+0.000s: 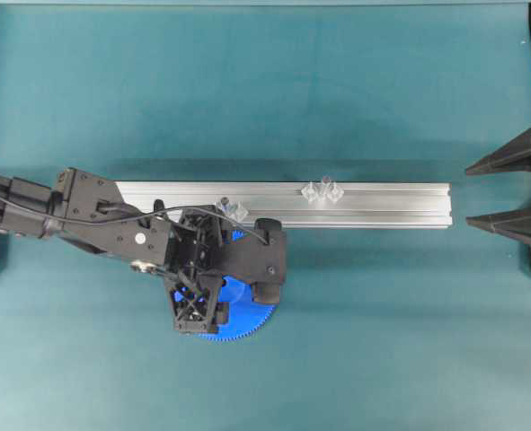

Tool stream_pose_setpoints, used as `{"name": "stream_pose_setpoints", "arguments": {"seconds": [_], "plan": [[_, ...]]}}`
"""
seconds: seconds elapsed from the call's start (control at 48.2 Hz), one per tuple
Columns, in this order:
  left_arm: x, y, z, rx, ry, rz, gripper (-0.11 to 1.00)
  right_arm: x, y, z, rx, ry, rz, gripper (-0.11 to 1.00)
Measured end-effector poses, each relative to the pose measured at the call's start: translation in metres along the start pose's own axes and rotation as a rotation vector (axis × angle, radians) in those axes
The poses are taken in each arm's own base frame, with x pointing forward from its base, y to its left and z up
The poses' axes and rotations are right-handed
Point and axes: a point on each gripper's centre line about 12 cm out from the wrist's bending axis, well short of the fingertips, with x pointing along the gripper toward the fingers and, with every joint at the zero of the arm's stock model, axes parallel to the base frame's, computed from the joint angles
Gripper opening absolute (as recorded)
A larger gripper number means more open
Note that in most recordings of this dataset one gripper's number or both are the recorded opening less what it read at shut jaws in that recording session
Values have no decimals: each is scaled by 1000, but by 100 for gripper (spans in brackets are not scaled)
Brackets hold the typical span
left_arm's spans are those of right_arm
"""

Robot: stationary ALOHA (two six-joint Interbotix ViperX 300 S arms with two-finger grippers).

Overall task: Insert the large gear onto the shaft.
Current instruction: 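Lower the left gripper and close it on the blue gear's hub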

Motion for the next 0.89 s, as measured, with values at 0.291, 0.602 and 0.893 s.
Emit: {"name": "stream_pose_setpoints", "arguments": {"seconds": [0.291, 0.602, 0.893], "plan": [[2, 1, 0, -4, 3, 1, 93, 0, 3, -1, -7, 4, 16, 86], [7, 0, -3, -30, 18, 2, 93, 0, 3, 0, -5, 0, 16, 86], [7, 0, -3, -41, 17, 2, 93, 0, 3, -1, -5, -2, 16, 86]]}}
